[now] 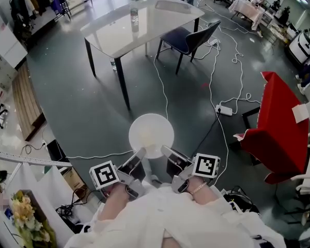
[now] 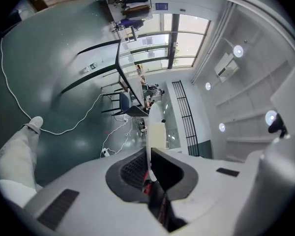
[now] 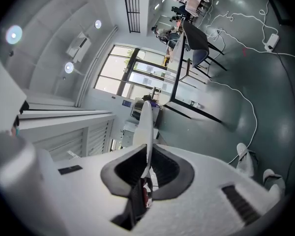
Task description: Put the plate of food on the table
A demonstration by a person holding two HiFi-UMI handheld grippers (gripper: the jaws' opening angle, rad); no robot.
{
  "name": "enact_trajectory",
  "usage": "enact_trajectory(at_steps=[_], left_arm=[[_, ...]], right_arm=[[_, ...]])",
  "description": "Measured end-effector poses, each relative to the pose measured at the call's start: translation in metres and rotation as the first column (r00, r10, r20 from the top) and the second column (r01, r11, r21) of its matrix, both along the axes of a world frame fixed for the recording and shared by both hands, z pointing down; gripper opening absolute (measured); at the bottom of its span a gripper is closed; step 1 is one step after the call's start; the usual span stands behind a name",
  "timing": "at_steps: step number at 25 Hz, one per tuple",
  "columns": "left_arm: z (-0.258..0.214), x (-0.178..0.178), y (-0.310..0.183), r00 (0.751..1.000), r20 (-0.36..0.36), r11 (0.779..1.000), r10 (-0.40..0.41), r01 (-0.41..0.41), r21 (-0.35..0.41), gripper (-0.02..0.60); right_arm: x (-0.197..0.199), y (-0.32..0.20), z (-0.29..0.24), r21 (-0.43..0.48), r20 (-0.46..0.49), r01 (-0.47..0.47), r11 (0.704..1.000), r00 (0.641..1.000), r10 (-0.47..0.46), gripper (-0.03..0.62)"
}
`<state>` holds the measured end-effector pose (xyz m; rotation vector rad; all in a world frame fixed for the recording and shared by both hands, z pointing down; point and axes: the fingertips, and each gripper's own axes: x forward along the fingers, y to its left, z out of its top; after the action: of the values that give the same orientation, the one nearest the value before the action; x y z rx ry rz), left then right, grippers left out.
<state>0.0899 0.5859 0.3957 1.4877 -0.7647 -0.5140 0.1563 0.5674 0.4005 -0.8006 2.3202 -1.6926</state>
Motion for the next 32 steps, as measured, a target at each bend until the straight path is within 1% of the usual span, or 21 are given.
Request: enact_trajectory(at_steps=[2, 4, 7, 9, 12, 15, 19, 22, 25, 26, 28, 30, 32], left_arm=[[0.005, -0.006, -0.016, 1.000, -0.005, 1.000, 0.003, -0.003, -0.003, 0.026], [0.007, -0.013, -0.037, 1.000, -0.015, 1.000, 0.009, -0.009, -0.001, 0.026], [0.005, -0.029, -0.074, 1.000, -0.007, 1.000, 0.014, -0.014, 0.001, 0.026], [0.002, -0.043, -0.105, 1.000, 0.000, 1.000, 0.017, -0.017, 0.012, 0.026], [-0.008, -0.061, -0.149, 0.999, 0.002, 0.998, 0.034, -0.034, 0.049, 0.026], [-0.015, -0.080, -0.190, 0.998, 0.023, 0.997, 0.054, -0.055, 0.063, 0.026], [-0.018, -0.110, -0.240, 0.997, 0.023, 0.994, 0.074, -0.076, 0.073, 0.026], [-0.017, -0.125, -0.265, 0.995, 0.034, 0.993, 0.092, -0.095, 0.077, 0.026], [-0.009, -0.131, -0.282, 0.990, 0.072, 0.987, 0.119, -0.126, 0.103, 0.026], [-0.007, -0.130, -0.286, 0.990, 0.069, 0.987, 0.123, -0.129, 0.097, 0.026], [-0.001, -0.125, -0.290, 0.992, 0.037, 0.992, 0.117, -0.119, 0.048, 0.026], [0.007, -0.121, -0.296, 0.992, 0.019, 0.993, 0.121, -0.121, 0.012, 0.026], [0.009, -0.119, -0.306, 0.991, 0.013, 0.991, 0.137, -0.137, 0.010, 0.026]], right_arm=[[-0.007, -0.016, 0.004, -0.015, 0.012, -0.006, 1.000, 1.000, 0.006, 0.014], [-0.017, -0.034, 0.006, -0.041, 0.045, -0.021, 0.999, 0.999, 0.022, 0.014], [-0.028, -0.071, 0.011, -0.055, 0.024, -0.047, 0.997, 0.999, 0.049, 0.014], [-0.040, -0.100, 0.010, -0.069, 0.027, -0.061, 0.996, 0.998, 0.063, 0.014], [-0.060, -0.144, -0.001, -0.037, 0.049, -0.066, 0.997, 0.997, 0.067, 0.014], [-0.078, -0.185, -0.005, -0.028, 0.057, -0.087, 0.996, 0.994, 0.088, 0.014], [-0.108, -0.234, -0.008, -0.013, 0.064, -0.102, 0.995, 0.993, 0.103, 0.014], [-0.125, -0.257, -0.006, -0.024, 0.075, -0.125, 0.992, 0.989, 0.126, 0.014], [-0.129, -0.270, 0.003, -0.078, 0.097, -0.148, 0.986, 0.983, 0.156, 0.014], [-0.128, -0.274, 0.005, -0.086, 0.098, -0.152, 0.985, 0.982, 0.160, 0.014], [-0.124, -0.280, 0.009, -0.086, 0.079, -0.158, 0.984, 0.983, 0.165, 0.014], [-0.118, -0.287, 0.015, -0.097, 0.060, -0.171, 0.980, 0.982, 0.178, 0.014], [-0.116, -0.297, 0.017, -0.104, 0.063, -0.180, 0.978, 0.980, 0.187, 0.014]])
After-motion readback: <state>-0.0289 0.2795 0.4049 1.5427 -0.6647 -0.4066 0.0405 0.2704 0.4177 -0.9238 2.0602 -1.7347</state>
